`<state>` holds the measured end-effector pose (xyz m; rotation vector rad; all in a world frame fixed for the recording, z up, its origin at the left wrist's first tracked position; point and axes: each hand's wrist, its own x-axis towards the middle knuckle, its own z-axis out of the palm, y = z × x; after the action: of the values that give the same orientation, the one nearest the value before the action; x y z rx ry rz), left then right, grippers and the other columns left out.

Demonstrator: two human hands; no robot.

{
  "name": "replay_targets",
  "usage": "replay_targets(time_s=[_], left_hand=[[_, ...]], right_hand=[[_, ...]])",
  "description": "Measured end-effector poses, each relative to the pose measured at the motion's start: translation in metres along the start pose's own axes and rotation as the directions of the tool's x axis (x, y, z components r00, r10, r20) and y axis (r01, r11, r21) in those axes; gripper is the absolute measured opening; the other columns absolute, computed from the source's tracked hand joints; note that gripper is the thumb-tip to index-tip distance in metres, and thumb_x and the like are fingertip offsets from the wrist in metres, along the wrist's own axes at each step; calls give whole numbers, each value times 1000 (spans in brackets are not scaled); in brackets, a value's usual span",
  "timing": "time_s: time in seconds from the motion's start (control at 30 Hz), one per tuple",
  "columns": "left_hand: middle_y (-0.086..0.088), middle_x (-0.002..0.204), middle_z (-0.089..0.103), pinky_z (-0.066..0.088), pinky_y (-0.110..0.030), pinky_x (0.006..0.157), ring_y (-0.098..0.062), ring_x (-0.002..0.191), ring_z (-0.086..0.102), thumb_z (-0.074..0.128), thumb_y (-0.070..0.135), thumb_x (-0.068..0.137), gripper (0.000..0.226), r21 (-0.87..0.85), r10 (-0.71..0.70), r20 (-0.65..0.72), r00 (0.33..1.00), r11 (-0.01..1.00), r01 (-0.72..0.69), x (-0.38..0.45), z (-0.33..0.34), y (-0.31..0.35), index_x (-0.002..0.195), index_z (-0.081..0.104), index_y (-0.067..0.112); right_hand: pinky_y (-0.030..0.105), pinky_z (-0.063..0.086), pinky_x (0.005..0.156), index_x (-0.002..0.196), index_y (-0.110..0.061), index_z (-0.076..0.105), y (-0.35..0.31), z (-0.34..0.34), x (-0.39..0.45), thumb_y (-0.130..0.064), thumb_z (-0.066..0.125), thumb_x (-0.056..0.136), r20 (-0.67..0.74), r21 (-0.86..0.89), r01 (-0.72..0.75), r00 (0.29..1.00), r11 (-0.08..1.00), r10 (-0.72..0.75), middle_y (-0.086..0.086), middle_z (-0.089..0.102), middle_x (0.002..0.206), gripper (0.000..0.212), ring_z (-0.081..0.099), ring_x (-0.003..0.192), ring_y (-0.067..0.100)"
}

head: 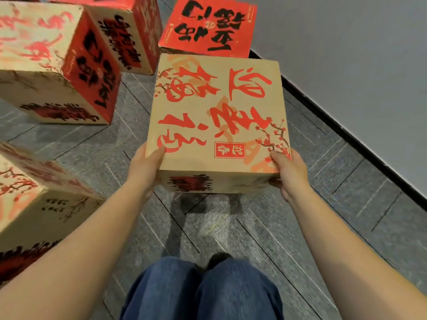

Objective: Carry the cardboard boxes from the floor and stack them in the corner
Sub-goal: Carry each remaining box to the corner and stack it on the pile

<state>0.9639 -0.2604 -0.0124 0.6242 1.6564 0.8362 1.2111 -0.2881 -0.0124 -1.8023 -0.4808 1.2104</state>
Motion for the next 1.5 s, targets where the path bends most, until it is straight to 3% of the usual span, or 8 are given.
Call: replay_targets(time_s=[0.13,0.43,0.6,0.7,0.87,1.0,1.13,1.5], left_hand=[[8,102,60,48,-37,73,-14,84,56,49,26,95,32,-16,11,-2,1000,1000,-11,-60,-18,78,127,46,28],[13,91,57,47,-30,60,-8,78,55,48,26,96,22,-16,154,21,988,988,-154,-217,-53,257,117,46,31],[5,106,62,48,-28,61,-9,85,57,49,27,95,33,8,229,103,968,973,-231,-284,-61,309,127,48,25],[2,113,61,49,-29,64,-11,88,59,50,26,94,37,7,263,160,951,963,-268,-315,-51,324,131,47,27],[11,90,59,46,-26,60,-5,74,55,49,21,95,25,-19,319,285,904,945,-328,-366,-9,335,119,49,28],[8,94,60,46,-32,72,-8,77,55,49,19,95,26,-13,351,435,829,923,-384,-409,34,335,121,50,25],[-1,101,60,42,-27,58,-13,75,55,49,19,94,27,-15,351,580,735,907,-421,-460,80,327,121,52,19],[11,88,57,44,-27,62,-6,76,52,47,24,96,14,-5,247,856,454,882,-471,-658,181,246,110,47,26]], right_hand=[[27,45,63,83,-30,52,-85,-12,-57,-14,52,91,20,6,41,999,999,-42,-6,62,88,18,59,76,10],[32,48,71,86,-30,52,-270,-54,-203,-15,55,89,2,51,146,989,988,-147,-4,62,91,15,60,83,14],[34,49,74,83,-29,52,-320,-90,-273,-16,54,90,-70,95,190,980,977,-184,-6,61,89,15,58,78,9],[31,49,71,83,-29,51,-332,-119,-305,-16,54,91,-136,128,217,971,968,-199,-7,61,88,15,57,77,7],[27,48,64,82,-29,50,-340,-179,-350,-16,53,91,-283,177,253,939,951,-197,-7,60,84,17,57,73,7],[23,48,60,94,-24,53,-335,-238,-387,-13,53,91,-420,230,294,890,928,-178,-7,61,83,11,57,72,6],[14,51,51,106,-17,54,-321,-301,-432,-8,53,91,-555,284,349,819,893,-143,-4,63,85,17,59,70,6],[39,49,84,111,-17,59,-233,-471,-600,-12,56,88,-841,258,467,539,846,-41,8,65,104,23,62,85,19]])
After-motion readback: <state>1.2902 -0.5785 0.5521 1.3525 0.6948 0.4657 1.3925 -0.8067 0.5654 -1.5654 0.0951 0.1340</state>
